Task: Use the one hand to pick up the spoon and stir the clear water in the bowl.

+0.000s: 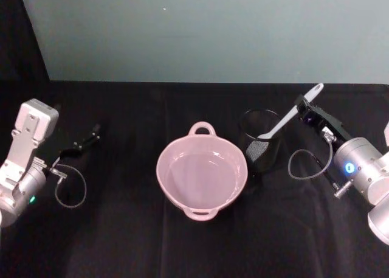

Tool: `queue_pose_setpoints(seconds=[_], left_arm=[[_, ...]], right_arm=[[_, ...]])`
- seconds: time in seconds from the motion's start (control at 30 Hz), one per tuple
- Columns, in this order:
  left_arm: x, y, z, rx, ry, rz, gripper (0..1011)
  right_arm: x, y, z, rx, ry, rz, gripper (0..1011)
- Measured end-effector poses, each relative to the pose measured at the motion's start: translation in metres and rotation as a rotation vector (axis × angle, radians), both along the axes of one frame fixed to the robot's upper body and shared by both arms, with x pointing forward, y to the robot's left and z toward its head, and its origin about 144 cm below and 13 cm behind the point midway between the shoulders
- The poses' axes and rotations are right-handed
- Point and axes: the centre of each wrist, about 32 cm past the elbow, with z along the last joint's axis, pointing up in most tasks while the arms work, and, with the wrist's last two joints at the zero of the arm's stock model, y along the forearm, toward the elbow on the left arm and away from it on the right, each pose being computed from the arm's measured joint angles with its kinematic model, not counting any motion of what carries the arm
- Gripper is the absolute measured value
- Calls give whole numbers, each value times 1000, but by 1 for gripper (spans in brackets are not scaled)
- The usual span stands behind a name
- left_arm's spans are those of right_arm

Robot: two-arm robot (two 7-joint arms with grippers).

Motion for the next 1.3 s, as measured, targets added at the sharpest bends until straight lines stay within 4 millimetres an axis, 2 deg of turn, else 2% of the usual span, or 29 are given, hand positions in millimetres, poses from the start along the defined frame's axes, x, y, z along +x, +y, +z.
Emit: queue_pose_setpoints(seconds=[0.7, 0.93, 1.03, 1.1, 1.3], left_arm=[[0, 0, 0, 0, 0, 0, 1011], [0, 0, 0, 0, 0, 0, 1011], [0, 0, 0, 0, 0, 0, 1011], [0, 0, 0, 0, 0, 0, 1011], [0, 0, 0, 0, 0, 0, 1011]], right_arm=[[0, 0, 0, 1, 2, 1, 129], [0, 0, 0, 1, 2, 1, 328], [0, 0, 0, 1, 2, 1, 448], [0, 0, 0, 1, 2, 1, 481], [0, 0, 0, 1, 2, 2, 695]])
